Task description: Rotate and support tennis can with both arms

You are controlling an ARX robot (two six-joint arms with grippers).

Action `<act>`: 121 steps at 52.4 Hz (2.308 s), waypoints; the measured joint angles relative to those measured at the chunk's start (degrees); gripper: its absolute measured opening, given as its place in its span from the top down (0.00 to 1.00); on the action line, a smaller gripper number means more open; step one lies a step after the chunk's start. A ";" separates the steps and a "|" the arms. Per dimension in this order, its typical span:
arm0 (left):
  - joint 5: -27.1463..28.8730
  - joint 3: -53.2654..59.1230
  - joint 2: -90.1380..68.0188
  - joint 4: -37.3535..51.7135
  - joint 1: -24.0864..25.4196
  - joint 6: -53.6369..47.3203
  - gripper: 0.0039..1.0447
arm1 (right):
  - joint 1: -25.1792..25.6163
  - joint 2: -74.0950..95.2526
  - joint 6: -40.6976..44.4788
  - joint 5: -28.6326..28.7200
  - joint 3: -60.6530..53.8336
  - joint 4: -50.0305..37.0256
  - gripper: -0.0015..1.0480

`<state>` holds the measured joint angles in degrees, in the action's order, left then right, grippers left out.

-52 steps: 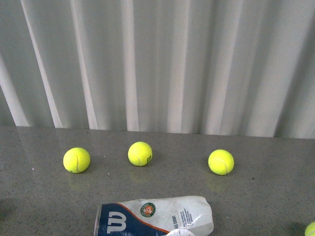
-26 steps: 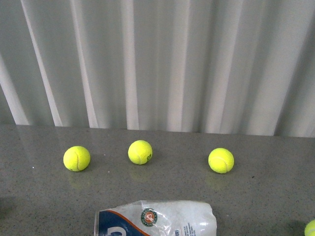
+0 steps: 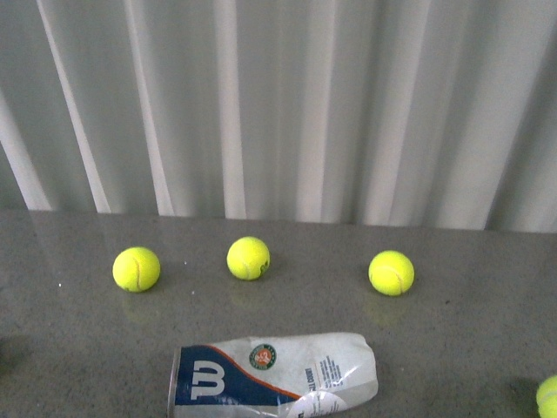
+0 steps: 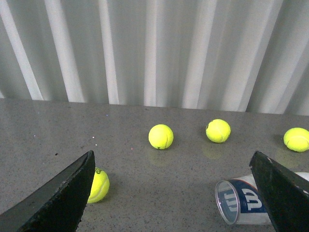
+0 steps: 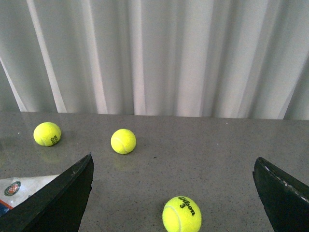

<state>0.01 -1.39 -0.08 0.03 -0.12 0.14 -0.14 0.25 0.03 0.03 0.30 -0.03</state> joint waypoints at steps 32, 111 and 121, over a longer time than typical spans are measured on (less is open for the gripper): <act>-19.23 -30.40 -86.14 26.45 4.39 3.54 0.06 | 0.00 -0.02 0.00 0.04 0.00 0.00 0.07; -34.80 -40.87 -117.68 31.54 -9.79 16.55 0.06 | 0.00 -0.02 0.00 0.04 0.00 0.00 0.07; -35.71 -41.20 -120.91 36.41 -10.78 21.27 0.06 | 0.00 -0.02 0.00 0.04 0.00 0.00 0.07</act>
<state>-35.70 -42.59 -120.99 36.45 -10.90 21.41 -0.14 0.23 0.03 0.08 0.30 -0.03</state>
